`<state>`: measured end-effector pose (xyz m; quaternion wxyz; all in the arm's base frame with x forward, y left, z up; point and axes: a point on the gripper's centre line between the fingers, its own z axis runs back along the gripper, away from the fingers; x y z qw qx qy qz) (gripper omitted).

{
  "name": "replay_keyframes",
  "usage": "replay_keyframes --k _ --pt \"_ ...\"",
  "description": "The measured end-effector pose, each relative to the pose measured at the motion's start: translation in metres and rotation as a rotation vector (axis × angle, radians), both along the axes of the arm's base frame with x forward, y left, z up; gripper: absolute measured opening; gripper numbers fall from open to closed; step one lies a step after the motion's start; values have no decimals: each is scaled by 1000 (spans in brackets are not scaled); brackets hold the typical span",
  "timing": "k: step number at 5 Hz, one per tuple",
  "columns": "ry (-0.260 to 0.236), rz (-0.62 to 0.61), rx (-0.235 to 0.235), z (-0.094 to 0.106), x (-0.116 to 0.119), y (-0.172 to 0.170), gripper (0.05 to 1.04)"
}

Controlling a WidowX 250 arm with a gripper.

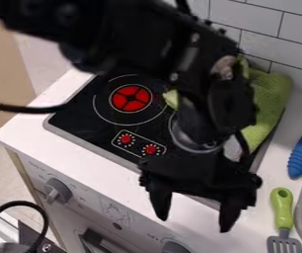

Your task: Move the silver can to the left stove burner

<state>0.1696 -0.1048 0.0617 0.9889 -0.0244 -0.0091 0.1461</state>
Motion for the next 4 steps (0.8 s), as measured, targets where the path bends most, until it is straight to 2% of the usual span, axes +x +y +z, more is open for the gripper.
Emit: replay_keyframes --k 2,3,4 --pt "-94 245 17 9 9 -16 998" --pt "-104 327 19 15 18 -19 998" --pt "-86 383 46 14 23 -19 998"
